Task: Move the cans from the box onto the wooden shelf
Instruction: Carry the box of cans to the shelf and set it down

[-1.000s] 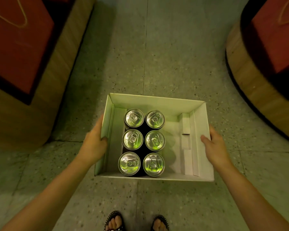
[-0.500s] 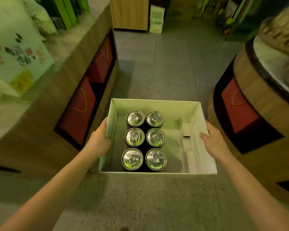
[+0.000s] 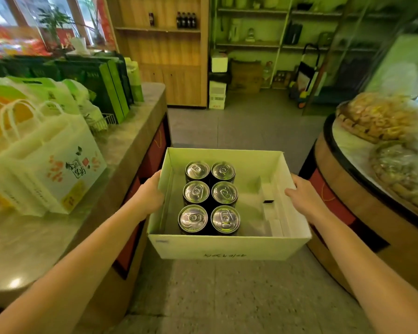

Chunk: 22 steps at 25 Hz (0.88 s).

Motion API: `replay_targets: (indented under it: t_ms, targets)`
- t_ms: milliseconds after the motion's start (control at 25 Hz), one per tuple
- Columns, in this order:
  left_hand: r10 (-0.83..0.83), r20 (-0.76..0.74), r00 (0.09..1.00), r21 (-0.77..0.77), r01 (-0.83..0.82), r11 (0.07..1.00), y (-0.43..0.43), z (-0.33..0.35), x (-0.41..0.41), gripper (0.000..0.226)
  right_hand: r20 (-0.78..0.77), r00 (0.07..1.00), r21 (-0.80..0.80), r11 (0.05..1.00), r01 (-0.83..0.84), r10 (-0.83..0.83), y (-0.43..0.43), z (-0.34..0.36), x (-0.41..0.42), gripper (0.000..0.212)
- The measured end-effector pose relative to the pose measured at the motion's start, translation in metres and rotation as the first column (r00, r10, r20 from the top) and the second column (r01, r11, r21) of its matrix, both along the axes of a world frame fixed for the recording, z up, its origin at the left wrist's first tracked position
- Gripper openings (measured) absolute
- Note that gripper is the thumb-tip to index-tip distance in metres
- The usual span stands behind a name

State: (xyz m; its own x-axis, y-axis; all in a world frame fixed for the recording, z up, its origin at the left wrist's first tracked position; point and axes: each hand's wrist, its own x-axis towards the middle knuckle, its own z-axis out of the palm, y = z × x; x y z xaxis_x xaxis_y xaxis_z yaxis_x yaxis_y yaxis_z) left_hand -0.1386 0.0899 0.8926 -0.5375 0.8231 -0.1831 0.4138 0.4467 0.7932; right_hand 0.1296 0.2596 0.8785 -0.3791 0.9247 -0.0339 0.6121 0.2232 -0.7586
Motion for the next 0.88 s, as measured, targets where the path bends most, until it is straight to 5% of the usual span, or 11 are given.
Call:
replay_targets:
  t_ms: [400, 880]
  targets:
    - [-0.105, -0.088, 0.991, -0.097, 0.097, 0.991, 0.115, 0.019, -0.075, 0.054, 0.019, 0.997, -0.049, 0.996, 0.071, -0.070, 0.109, 0.011, -0.078, 0.037]
    - [0.046, -0.104, 0.993, -0.014, -0.048, 0.999, 0.427, 0.045, -0.246, 0.046, 0.004, 0.998, 0.007, 0.998, -0.062, 0.062, 0.450, 0.046, -0.274, 0.031]
